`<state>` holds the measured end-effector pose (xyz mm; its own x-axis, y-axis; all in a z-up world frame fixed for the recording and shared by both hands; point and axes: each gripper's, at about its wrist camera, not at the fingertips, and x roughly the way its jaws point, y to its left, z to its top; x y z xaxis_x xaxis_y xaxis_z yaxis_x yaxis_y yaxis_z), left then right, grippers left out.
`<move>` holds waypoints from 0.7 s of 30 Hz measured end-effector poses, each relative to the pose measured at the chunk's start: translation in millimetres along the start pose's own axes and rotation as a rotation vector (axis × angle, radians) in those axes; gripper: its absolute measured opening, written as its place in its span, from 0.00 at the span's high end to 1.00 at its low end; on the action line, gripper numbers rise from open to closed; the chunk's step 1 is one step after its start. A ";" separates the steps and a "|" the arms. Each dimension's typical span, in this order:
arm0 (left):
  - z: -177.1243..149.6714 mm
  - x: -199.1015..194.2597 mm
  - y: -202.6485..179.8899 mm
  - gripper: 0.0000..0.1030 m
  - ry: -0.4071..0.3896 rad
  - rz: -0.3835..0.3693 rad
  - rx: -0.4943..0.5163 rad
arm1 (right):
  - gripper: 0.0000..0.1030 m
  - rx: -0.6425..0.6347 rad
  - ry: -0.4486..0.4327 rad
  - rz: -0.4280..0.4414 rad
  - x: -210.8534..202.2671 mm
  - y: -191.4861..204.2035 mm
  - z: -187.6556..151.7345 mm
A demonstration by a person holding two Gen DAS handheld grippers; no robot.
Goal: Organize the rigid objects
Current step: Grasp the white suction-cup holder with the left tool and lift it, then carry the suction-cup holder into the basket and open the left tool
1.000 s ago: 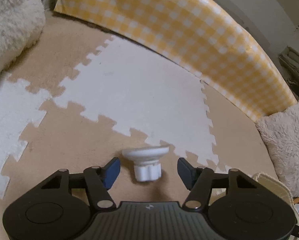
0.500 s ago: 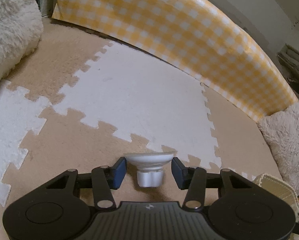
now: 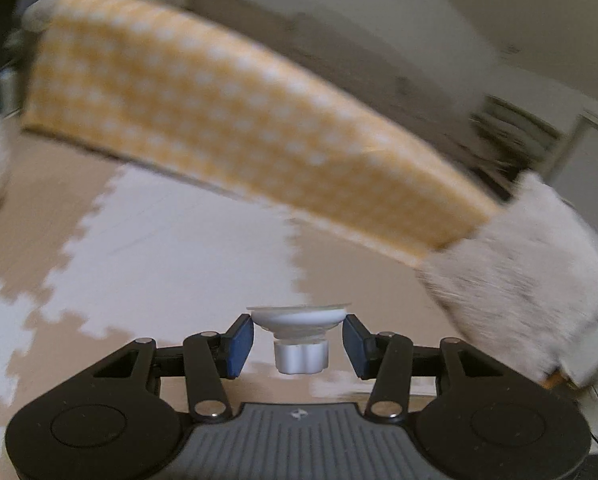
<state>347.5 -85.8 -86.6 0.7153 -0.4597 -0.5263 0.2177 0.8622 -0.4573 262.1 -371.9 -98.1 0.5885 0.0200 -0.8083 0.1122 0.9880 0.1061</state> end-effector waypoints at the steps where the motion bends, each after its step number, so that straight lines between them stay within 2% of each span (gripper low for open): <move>1: 1.1 -3.2 -10.7 0.51 0.007 -0.033 0.030 | 0.94 0.000 0.000 0.000 0.1 0.0 0.2; 6: -6.5 -7.7 -59.1 0.51 0.095 -0.173 0.157 | 0.94 0.003 0.000 0.002 0.0 0.1 0.2; 8: -13.6 -3.1 -70.9 0.51 0.141 -0.205 0.206 | 0.94 0.005 0.001 0.004 -0.2 -0.1 -0.1; 12: -33.5 9.6 -87.9 0.51 0.234 -0.218 0.317 | 0.94 0.019 0.004 0.014 0.1 -2.6 -0.2; 15: -46.1 21.5 -89.6 0.51 0.279 -0.223 0.307 | 0.94 0.019 0.004 0.014 0.3 -2.1 0.1; 21: -69.3 32.2 -97.6 0.51 0.278 -0.270 0.339 | 0.94 0.031 0.008 0.021 -0.4 -3.2 0.1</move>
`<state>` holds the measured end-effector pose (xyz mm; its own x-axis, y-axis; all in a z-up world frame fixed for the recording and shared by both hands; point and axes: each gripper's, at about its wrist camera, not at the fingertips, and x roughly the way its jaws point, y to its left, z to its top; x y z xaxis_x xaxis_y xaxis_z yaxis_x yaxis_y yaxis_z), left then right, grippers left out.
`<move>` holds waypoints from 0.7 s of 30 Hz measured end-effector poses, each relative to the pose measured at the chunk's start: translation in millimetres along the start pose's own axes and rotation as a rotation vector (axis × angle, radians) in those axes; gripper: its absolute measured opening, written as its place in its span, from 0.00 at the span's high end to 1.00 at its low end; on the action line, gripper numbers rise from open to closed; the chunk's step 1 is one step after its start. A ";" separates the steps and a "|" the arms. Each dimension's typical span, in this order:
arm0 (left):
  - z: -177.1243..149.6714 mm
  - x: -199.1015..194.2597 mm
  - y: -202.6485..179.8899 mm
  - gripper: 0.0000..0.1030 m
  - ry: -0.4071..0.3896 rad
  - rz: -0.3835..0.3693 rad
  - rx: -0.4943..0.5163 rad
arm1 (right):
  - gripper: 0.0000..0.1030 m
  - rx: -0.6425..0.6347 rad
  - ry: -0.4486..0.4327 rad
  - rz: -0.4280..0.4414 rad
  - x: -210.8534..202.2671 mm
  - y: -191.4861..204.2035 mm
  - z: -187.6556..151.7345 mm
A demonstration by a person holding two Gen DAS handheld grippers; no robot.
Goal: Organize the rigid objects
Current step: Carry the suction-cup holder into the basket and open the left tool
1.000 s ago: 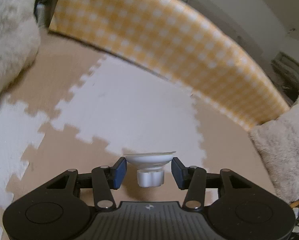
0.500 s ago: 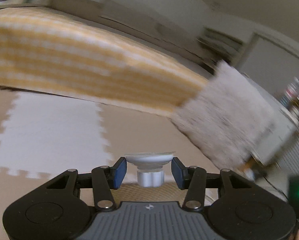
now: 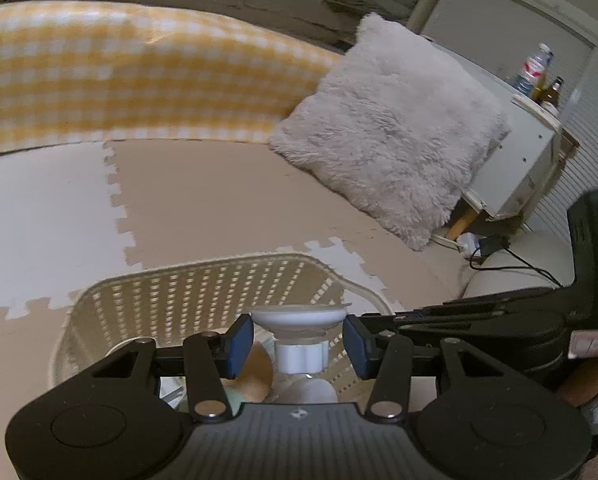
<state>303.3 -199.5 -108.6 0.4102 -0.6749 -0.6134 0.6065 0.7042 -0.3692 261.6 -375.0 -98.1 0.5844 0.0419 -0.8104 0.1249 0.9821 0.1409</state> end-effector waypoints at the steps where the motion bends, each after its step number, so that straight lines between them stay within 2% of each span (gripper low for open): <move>1: -0.5 1.9 -0.1 0.51 0.001 0.000 0.011 | 0.94 0.003 0.001 0.002 -0.1 -0.3 0.0; 6: -4.9 8.9 0.4 0.49 -0.010 0.007 0.063 | 0.94 0.014 0.003 0.007 0.6 -2.3 0.8; 7: -4.8 9.4 0.5 0.44 -0.007 0.007 0.066 | 0.94 0.013 0.003 0.006 0.6 -2.2 0.7; 8: -4.5 9.9 1.2 0.34 0.004 0.011 0.066 | 0.94 0.013 0.003 0.007 0.6 -2.2 0.7; 9: -4.2 9.8 1.9 0.30 0.014 0.021 0.067 | 0.94 0.015 0.004 0.008 0.7 -2.4 0.8; 18: -3.2 7.1 6.2 0.28 0.085 0.045 0.083 | 0.94 0.014 0.005 0.006 0.9 -2.0 0.7; 21: -2.6 5.7 7.2 0.30 0.080 0.053 0.083 | 0.95 0.016 0.004 0.007 0.8 -2.4 0.7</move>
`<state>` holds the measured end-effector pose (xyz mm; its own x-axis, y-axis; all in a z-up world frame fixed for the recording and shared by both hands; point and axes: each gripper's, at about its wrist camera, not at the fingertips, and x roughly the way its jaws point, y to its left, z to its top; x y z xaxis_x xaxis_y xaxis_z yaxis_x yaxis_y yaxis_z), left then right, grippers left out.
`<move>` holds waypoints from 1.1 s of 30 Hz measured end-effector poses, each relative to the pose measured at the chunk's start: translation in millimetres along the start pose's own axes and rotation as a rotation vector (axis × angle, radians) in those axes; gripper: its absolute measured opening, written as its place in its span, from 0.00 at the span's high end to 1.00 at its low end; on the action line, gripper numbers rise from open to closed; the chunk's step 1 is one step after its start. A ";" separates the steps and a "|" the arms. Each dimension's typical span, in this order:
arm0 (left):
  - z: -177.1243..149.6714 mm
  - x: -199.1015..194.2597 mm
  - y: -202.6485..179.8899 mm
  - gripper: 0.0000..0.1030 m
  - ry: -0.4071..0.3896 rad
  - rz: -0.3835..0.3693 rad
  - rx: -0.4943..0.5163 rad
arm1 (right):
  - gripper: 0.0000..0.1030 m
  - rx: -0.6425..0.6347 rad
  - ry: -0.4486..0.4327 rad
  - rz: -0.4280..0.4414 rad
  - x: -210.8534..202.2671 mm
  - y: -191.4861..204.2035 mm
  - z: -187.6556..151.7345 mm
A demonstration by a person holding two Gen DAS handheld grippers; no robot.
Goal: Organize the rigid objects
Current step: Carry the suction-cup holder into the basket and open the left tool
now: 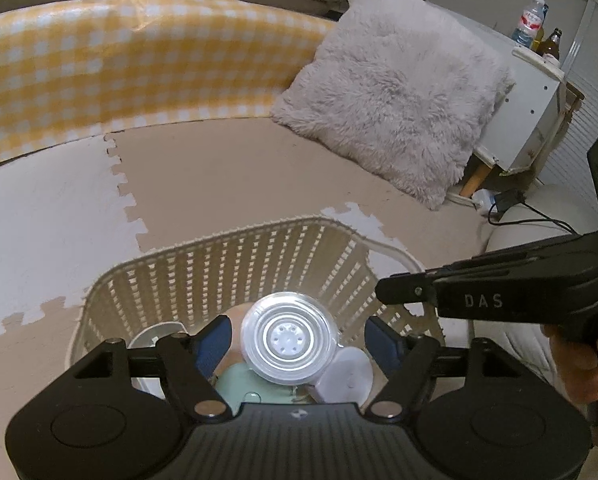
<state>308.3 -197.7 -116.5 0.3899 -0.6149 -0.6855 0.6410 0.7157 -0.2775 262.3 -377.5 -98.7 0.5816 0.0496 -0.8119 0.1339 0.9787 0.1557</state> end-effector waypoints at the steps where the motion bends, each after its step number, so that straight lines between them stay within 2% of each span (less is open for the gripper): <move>1: 0.5 -0.2 0.6 0.31 -0.008 0.000 -0.007 | 0.95 0.000 0.000 0.000 -0.3 -0.2 -0.1; 3: 1.7 0.6 3.0 0.45 -0.024 -0.012 -0.030 | 0.95 -0.001 0.000 -0.002 -0.5 0.0 -0.4; 7: 0.1 8.0 10.7 0.53 -0.033 -0.013 -0.082 | 0.95 -0.001 0.000 -0.003 -0.5 -0.1 -0.4; 9: -0.1 7.8 15.5 0.56 -0.034 -0.040 -0.108 | 0.95 -0.001 0.000 -0.003 -0.6 -0.2 -0.4; 10: 1.0 6.9 16.5 0.58 -0.025 -0.053 -0.109 | 0.95 -0.001 0.000 -0.003 -0.6 -0.2 -0.5; 12: 2.8 5.6 17.3 0.71 0.010 -0.098 -0.113 | 0.95 -0.001 0.000 -0.002 -0.6 -0.1 -0.4; 13: 2.3 5.6 16.8 0.74 0.025 -0.112 -0.111 | 0.95 -0.001 0.000 -0.002 -0.6 -0.1 -0.4; 14: 2.1 5.8 14.8 0.82 0.050 -0.121 -0.094 | 0.95 -0.001 0.000 -0.003 -0.6 -0.2 -0.5; 15: 1.4 5.2 13.0 0.82 0.070 -0.130 -0.077 | 0.95 -0.001 0.000 -0.003 -0.7 -0.3 -0.6; 18: -0.3 1.7 8.1 0.82 0.138 -0.169 -0.043 | 0.95 0.000 0.000 -0.002 -0.7 -0.2 -0.3; 21: -4.8 -0.7 -0.9 0.82 0.167 -0.124 0.029 | 0.95 0.001 0.000 -0.002 -0.4 -0.7 0.0; 23: -4.5 -3.4 -2.7 0.82 0.159 -0.098 0.039 | 0.95 0.002 0.000 -0.001 -0.7 -1.3 0.1; 25: -2.2 -7.4 -1.8 0.76 0.141 -0.085 0.033 | 0.95 0.001 0.001 -0.001 -0.7 -1.2 0.2; 27: 0.4 -11.2 -2.4 0.65 0.130 -0.069 0.038 | 0.95 0.001 0.000 -0.001 -0.7 -1.4 0.3; 29: 1.8 -14.1 -2.1 0.60 0.124 -0.060 0.038 | 0.95 0.003 0.001 -0.001 -0.9 -1.6 0.2; 31: 3.7 -14.6 -3.4 0.51 0.123 -0.042 0.039 | 0.95 0.001 0.001 -0.001 -0.7 -1.2 0.1; 33: 4.4 -15.9 -5.3 0.37 0.121 -0.019 0.045 | 0.95 0.002 0.001 -0.001 -0.8 -1.3 0.2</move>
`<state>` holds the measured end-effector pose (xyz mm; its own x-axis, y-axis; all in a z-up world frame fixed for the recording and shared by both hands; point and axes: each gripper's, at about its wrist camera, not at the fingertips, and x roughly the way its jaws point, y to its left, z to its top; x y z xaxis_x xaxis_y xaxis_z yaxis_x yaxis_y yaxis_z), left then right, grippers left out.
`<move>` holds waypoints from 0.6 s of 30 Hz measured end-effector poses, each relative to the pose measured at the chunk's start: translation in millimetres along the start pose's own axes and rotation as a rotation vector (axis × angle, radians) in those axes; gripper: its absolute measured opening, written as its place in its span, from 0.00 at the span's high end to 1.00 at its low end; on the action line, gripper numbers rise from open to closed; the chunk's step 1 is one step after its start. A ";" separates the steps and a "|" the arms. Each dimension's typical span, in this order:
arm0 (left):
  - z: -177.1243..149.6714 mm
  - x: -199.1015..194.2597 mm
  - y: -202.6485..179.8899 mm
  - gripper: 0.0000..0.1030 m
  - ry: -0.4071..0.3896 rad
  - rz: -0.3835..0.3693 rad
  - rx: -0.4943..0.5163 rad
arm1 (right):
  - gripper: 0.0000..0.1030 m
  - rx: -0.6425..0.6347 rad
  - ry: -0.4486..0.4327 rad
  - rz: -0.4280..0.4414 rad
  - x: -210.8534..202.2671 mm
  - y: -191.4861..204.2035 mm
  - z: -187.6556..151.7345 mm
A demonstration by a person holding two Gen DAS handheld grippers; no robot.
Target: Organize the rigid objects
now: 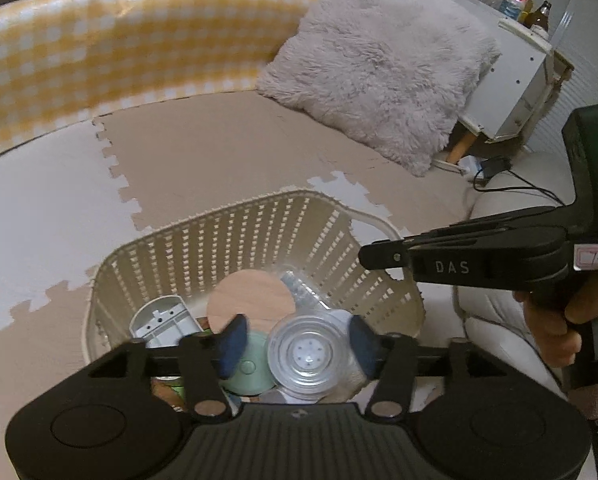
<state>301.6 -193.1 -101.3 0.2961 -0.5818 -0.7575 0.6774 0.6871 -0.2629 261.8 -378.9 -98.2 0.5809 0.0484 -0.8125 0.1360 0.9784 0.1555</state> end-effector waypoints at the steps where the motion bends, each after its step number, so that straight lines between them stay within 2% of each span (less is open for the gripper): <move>1: 0.1 -1.0 -0.9 0.34 -0.001 0.008 0.000 | 0.94 0.000 0.000 0.000 0.1 0.1 0.0; 6: -0.6 -7.6 -3.8 0.18 -0.006 0.034 -0.007 | 0.95 0.000 0.000 -0.001 -0.1 -0.1 0.1; 12: -2.3 -15.8 -8.5 0.04 -0.015 0.076 -0.020 | 0.94 -0.002 0.001 -0.005 -0.3 -0.3 -1.1; 18: -4.5 -30.2 -8.5 0.00 -0.043 0.116 -0.054 | 0.94 0.000 -0.001 -0.006 -0.4 -0.1 -2.5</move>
<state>283.9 -179.5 -78.8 0.3997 -0.5138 -0.7591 0.5996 0.7729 -0.2075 259.6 -378.5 -99.3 0.5812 0.0421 -0.8127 0.1392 0.9788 0.1502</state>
